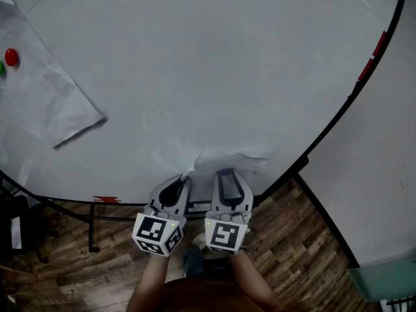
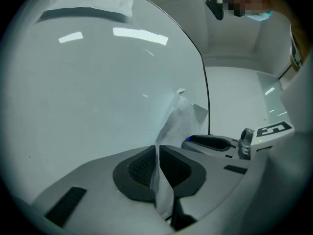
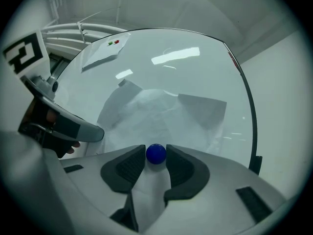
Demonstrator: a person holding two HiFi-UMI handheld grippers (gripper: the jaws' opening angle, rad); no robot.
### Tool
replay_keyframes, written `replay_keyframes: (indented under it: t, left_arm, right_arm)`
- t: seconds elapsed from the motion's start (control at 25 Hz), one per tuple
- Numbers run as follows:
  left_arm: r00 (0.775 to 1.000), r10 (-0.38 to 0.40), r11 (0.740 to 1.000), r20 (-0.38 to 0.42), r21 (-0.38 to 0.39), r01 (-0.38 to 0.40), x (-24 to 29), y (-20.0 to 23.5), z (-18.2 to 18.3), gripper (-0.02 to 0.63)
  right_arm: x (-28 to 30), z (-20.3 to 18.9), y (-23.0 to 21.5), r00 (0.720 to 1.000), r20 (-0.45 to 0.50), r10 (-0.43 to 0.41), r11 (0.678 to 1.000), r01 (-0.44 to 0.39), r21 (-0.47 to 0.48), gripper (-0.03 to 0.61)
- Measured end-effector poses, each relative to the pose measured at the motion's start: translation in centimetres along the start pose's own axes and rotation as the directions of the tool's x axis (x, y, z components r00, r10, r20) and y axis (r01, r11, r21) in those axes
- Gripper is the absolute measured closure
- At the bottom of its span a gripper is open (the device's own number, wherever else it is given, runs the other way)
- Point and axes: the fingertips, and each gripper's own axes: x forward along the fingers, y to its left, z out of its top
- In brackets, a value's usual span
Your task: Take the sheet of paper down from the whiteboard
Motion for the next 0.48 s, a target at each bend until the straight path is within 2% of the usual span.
replay_keyframes:
  t: [0.12, 0.48]
  left_arm:
    - [1.000, 0.003, 1.000, -0.008, -0.002, -0.003, 0.19, -0.04, -0.10, 0.586]
    - [1.000, -0.021, 0.999, -0.007, -0.045, 0.020, 0.23, 0.01, -0.12, 0.589]
  right_arm:
    - [-0.05, -0.09, -0.08, 1.000, -0.012, 0.000, 1.000, 0.000, 0.007, 0.442]
    - [-0.08, -0.18, -0.09, 0.999, -0.029, 0.028, 1.000, -0.028, 0.011, 0.442]
